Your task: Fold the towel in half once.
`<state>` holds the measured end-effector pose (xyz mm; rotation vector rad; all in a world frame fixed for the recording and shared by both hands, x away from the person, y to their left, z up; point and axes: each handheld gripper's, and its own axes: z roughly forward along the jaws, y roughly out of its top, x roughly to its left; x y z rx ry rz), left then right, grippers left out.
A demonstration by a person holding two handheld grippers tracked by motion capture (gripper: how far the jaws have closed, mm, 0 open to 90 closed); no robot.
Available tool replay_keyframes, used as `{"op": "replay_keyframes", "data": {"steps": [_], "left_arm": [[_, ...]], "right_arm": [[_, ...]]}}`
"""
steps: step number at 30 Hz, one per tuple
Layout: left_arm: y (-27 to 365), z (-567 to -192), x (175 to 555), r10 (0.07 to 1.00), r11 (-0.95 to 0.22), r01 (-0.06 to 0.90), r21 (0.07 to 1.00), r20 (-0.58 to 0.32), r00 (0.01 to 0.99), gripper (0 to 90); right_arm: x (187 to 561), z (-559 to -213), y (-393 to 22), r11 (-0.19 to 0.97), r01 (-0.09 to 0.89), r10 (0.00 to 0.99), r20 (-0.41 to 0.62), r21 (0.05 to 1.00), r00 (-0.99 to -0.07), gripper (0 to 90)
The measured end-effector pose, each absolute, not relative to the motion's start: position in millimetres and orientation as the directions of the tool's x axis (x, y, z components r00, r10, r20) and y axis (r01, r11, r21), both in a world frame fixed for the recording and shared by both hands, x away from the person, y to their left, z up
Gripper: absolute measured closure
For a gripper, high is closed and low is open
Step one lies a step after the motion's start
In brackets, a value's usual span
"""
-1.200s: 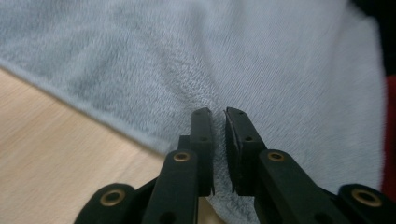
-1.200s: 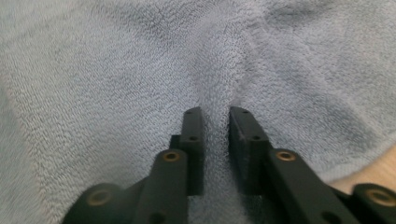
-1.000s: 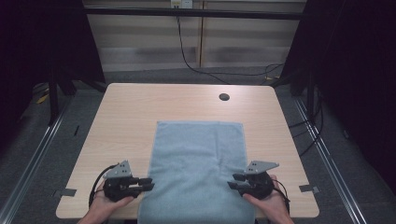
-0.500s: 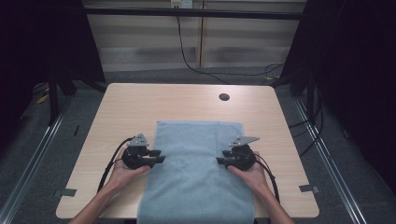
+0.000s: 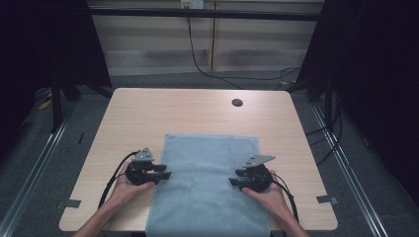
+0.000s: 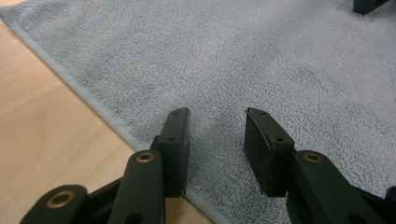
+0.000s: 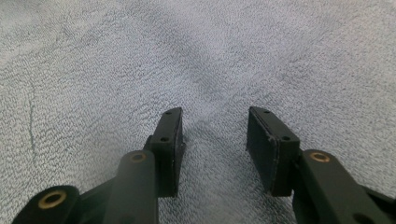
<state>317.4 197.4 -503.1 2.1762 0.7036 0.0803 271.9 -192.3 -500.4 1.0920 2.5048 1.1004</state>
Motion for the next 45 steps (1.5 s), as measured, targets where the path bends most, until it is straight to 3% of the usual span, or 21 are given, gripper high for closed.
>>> {"op": "replay_keyframes", "data": {"steps": [8, 13, 21, 28, 31, 33, 36, 40, 45], "left_arm": [[208.9, -502.3, 288.7, 0.484, -0.506, 0.455, 0.732, -0.195, 0.853, 60.2], [207.9, -499.5, 282.3, 0.486, -0.504, 0.467, 0.727, -0.208, 0.849, 56.0], [207.7, -487.9, 311.6, 0.522, -0.458, 0.467, 0.757, -0.197, 0.830, 53.2], [205.9, -489.3, 347.1, 0.599, -0.399, 0.495, 0.772, -0.190, 0.778, 53.7], [205.3, -492.5, 358.5, 0.613, -0.373, 0.505, 0.778, -0.201, 0.764, 51.6], [202.3, -494.1, 364.1, 0.603, -0.404, 0.505, 0.763, -0.193, 0.774, 46.2], [200.1, -497.4, 367.2, 0.607, -0.406, 0.495, 0.768, -0.178, 0.774, 43.6], [200.3, -503.4, 371.4, 0.617, -0.415, 0.505, 0.757, -0.174, 0.768, 38.5], [202.8, -509.9, 378.0, 0.644, -0.395, 0.515, 0.761, -0.171, 0.746, 36.9]], "right_arm": [[253.0, -494.9, -189.5, 0.466, 0.548, 0.656, 0.145, 0.694, -0.741, 53.7], [282.5, -480.7, -212.9, 0.377, 0.548, 0.725, 0.130, 0.747, -0.676, 50.9], [344.1, -489.1, -243.9, 0.325, 0.597, 0.813, 0.107, 0.733, -0.572, 45.9], [360.6, -506.8, -238.3, 0.345, 0.603, 0.836, 0.056, 0.720, -0.545, 43.2], [356.9, -506.5, -236.6, 0.363, 0.599, 0.835, 0.036, 0.714, -0.549, 48.9], [351.6, -505.0, -236.8, 0.369, 0.599, 0.827, 0.042, 0.711, -0.561, 61.7], [344.1, -503.6, -236.9, 0.368, 0.606, 0.824, 0.055, 0.705, -0.564, 72.5], [329.3, -503.5, -236.8, 0.359, 0.611, 0.818, 0.077, 0.706, -0.570, 80.1], [315.9, -503.0, -238.3, 0.362, 0.610, 0.808, 0.089, 0.705, -0.583, 82.3]]}}
